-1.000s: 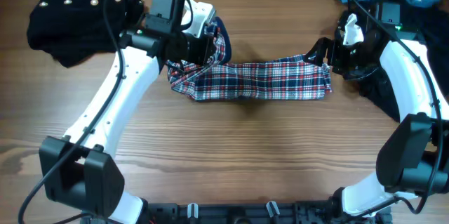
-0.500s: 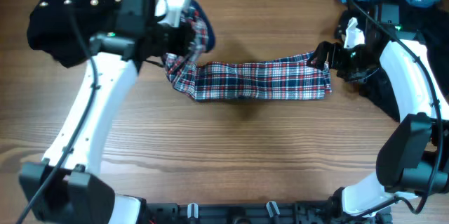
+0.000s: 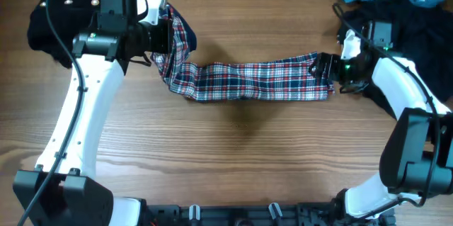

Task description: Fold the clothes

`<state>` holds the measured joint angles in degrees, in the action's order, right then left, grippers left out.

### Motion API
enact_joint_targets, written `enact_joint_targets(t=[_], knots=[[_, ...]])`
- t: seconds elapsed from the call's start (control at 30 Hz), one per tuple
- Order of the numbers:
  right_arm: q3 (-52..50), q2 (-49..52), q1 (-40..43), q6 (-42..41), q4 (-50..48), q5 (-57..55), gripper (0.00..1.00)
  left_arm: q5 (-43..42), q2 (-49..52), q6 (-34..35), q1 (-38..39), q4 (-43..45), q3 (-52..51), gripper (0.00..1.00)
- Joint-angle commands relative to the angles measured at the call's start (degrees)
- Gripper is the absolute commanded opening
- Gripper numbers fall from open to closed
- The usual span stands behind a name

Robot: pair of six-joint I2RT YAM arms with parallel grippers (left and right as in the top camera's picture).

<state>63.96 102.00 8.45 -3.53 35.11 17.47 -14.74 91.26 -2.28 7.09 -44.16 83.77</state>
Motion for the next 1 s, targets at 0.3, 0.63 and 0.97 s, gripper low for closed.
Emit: enact_joint_targets(t=[0.3, 0.63, 0.97], knots=[[-9.68, 1.42, 0.20, -1.14, -12.13, -3.56, 1.00, 3.93, -0.83, -0.46, -2.23, -0.31, 1.44, 0.04], [-9.68, 6.97, 0.09, -1.18, -13.05, 2.86, 0.82, 3.98, -0.83, -0.48, -4.76, -0.46, 1.44, 0.04], [-9.68, 6.97, 0.09, -2.01, -12.98, 10.32, 0.24, 4.00, -0.83, -0.48, -4.76, -0.26, 1.44, 0.04]])
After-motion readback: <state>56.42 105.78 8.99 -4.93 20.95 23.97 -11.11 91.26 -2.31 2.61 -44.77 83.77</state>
